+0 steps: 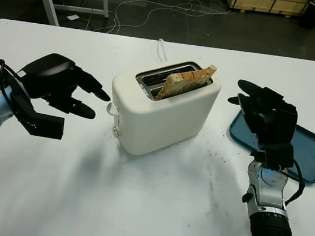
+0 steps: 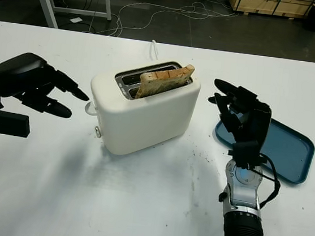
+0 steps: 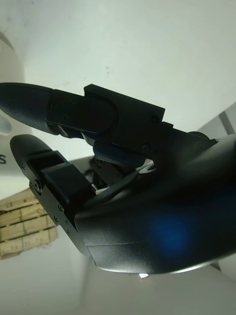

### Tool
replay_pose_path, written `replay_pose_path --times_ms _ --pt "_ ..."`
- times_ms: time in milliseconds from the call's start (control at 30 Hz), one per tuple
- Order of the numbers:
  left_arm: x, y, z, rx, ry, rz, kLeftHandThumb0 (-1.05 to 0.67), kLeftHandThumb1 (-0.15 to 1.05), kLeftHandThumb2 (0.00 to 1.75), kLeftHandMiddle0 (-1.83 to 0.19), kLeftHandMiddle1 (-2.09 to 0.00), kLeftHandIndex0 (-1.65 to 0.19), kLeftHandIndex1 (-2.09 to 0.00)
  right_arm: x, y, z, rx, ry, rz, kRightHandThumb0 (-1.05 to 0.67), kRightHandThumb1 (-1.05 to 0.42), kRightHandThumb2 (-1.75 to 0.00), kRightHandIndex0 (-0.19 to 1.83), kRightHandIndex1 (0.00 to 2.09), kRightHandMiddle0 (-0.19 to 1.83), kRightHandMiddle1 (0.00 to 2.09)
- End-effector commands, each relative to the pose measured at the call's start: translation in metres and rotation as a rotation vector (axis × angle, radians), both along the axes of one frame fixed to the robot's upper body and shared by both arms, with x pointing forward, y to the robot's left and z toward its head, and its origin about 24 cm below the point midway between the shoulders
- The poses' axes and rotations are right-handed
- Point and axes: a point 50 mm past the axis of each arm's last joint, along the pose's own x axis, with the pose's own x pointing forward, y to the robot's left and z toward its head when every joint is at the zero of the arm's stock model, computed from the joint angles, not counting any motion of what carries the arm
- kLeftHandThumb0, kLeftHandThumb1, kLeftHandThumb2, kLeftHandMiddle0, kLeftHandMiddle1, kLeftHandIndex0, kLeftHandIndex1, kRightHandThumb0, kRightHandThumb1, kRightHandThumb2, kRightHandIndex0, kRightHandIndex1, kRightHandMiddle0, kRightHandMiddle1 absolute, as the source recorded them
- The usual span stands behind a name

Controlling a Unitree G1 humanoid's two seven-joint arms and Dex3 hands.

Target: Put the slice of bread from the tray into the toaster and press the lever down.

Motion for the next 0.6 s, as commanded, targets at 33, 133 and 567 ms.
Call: replay_pose_path --times_ms 33,133,567 --pt "-0.0003 -0.0026 0.0058 -0.001 -0.009 -0.019 -0.82 0.92 0.14 -1.11 -1.65 -1.02 -0.01 0.0007 -0.0031 0.0019 -0.026 0.017 -0.043 -0.48 -0.92 -0.15 0.99 0.77 1.18 0.02" --pt "-0.0006 -0.0029 0.0064 0.002 -0.006 -0.025 -0.81 0.92 0.13 -1.11 -1.64 -1.02 0.00 0.0011 -0.0045 0.0018 -0.044 0.027 -0.056 -0.49 -0.92 -0.15 0.99 0.79 1.21 0.03" --pt "-0.0043 -0.0077 0.0113 0.026 0.013 -0.048 -0.82 0.92 0.14 -1.12 -1.62 -1.01 0.00 0.0024 -0.0038 0.0002 -0.061 0.051 -0.073 -0.50 -0.92 -0.14 0.98 0.80 1.21 0.01"
